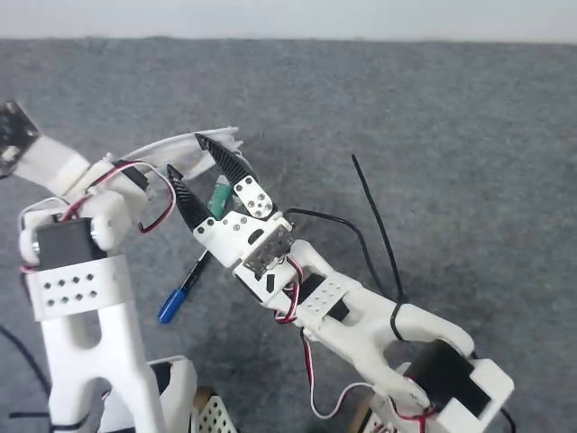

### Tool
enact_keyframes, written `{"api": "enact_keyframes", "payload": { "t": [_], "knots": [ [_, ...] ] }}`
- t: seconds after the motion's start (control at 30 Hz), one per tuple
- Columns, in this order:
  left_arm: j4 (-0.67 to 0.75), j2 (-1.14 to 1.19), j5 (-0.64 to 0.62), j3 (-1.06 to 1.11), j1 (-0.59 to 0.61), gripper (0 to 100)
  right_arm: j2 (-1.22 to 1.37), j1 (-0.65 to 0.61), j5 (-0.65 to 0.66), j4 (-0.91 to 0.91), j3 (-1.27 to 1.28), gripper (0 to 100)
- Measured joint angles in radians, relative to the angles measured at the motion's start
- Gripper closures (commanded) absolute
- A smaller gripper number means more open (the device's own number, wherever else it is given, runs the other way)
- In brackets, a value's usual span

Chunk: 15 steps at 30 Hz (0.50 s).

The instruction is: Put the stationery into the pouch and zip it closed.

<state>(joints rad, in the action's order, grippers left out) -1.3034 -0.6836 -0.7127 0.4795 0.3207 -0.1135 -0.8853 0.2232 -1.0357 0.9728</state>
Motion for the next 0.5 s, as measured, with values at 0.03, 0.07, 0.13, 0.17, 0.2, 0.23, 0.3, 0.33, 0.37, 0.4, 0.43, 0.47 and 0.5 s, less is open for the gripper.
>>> {"api": "enact_keyframes", "payload": {
  "t": [0.03, 0.07, 0.13, 0.17, 0.2, 0.23, 0.3, 0.33, 0.37, 0.4, 0.43, 0.47, 0.5],
  "knots": [
    [0.000, 0.000, 0.000, 0.000, 0.000, 99, 0.000, 0.000, 0.000, 0.000, 0.000, 83.6],
    [0.000, 0.000, 0.000, 0.006, 0.000, 99, -0.002, 0.000, 0.000, 0.000, 0.002, 83.6],
    [0.000, 0.000, 0.000, 0.015, 0.000, 99, -0.014, 0.000, 0.002, 0.000, 0.026, 83.6],
    [0.000, 0.000, 0.000, 0.018, 0.000, 99, -0.031, 0.000, 0.002, 0.000, 0.044, 83.6],
    [0.000, 0.000, 0.000, 0.018, 0.000, 99, -0.054, 0.000, 0.002, 0.000, 0.063, 83.6],
    [0.000, 0.000, 0.000, 0.018, 0.000, 99, -0.080, 0.000, 0.002, 0.008, 0.075, 83.6],
    [0.000, 0.000, 0.000, 0.018, 0.000, 99, -0.137, 0.000, 0.002, 0.060, 0.095, 83.6],
    [0.000, 0.000, 0.000, 0.018, 0.008, 99, -0.167, 0.000, 0.002, 0.098, 0.100, 83.6],
    [0.000, 0.000, 0.000, 0.018, 0.018, 99, -0.195, 0.000, 0.002, 0.141, 0.101, 83.6],
    [0.000, 0.000, 0.000, 0.018, 0.031, 99, -0.221, 0.000, 0.002, 0.186, 0.101, 83.6],
    [0.000, 0.000, 0.000, 0.018, 0.041, 99, -0.245, 0.000, -0.005, 0.233, 0.101, 83.6],
    [0.000, 0.000, 0.000, 0.018, 0.051, 99, -0.270, 0.000, -0.029, 0.276, 0.101, 83.5],
    [0.000, 0.000, 0.000, 0.018, 0.058, 99, -0.292, 0.000, -0.060, 0.319, 0.101, 83.5]
  ]
}}
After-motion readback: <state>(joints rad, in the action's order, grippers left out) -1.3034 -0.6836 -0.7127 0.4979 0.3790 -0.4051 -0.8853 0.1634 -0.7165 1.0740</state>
